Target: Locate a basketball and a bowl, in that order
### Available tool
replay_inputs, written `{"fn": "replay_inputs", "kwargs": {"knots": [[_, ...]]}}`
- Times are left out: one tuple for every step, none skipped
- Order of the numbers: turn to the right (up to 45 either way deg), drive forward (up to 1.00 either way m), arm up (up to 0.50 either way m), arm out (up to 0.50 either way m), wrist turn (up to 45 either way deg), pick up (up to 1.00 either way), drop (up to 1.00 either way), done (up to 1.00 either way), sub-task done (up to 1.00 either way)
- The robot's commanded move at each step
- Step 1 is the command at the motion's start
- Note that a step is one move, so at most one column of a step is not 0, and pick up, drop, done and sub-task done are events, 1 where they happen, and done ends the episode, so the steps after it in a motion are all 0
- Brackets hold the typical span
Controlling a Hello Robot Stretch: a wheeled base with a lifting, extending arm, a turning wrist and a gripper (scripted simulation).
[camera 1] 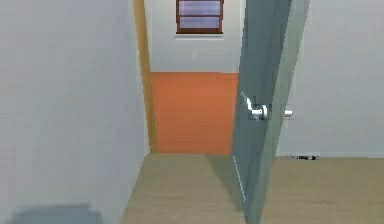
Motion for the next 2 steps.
{"fn": "replay_inputs", "kwargs": {"knots": [[0.0,1.00,0.00,0.00,0.0,0.00,0.00,0.00,0.00],[-3.0,0.00,0.00,0.00,0.0,0.00,0.00,0.00,0.00]]}}
